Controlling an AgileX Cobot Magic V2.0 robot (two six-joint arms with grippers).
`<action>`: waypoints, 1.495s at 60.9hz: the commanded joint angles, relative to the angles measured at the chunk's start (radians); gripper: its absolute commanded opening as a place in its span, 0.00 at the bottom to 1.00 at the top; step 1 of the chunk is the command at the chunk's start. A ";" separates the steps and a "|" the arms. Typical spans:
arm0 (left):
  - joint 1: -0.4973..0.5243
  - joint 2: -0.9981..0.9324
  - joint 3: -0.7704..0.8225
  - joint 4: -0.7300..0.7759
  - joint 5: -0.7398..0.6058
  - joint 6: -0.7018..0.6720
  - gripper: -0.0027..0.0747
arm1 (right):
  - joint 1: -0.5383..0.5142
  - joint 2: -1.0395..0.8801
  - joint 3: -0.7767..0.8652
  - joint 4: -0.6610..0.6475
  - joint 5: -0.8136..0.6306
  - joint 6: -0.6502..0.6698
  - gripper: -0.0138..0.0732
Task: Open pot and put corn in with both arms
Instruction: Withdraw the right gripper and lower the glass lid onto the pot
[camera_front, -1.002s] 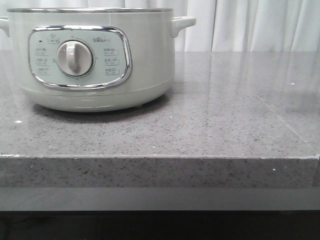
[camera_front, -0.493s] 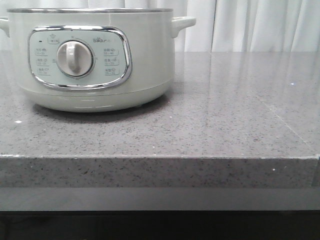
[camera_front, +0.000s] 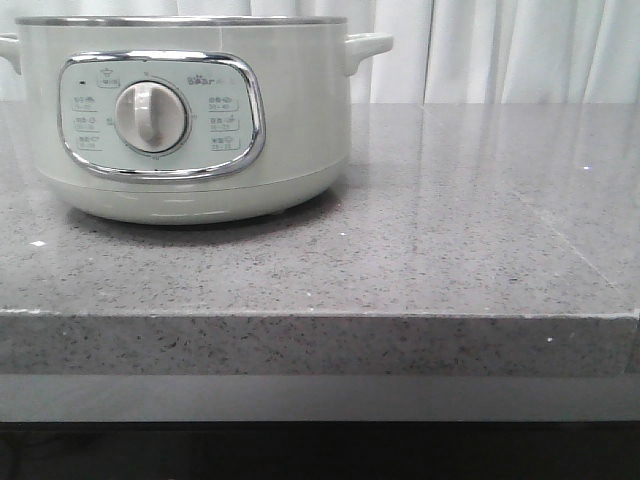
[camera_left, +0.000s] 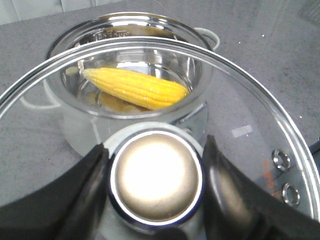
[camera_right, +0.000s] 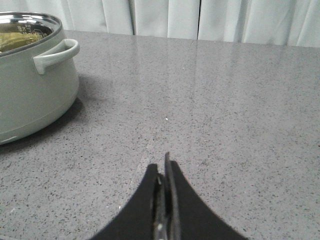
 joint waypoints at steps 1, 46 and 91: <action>-0.005 0.149 -0.149 -0.017 -0.158 -0.005 0.28 | -0.005 0.006 -0.025 0.006 -0.085 -0.009 0.09; -0.005 0.766 -0.619 -0.043 -0.155 -0.005 0.28 | -0.005 0.006 -0.025 0.006 -0.098 -0.009 0.09; 0.014 0.798 -0.619 -0.027 -0.172 -0.005 0.28 | -0.005 0.006 -0.025 0.006 -0.105 -0.009 0.09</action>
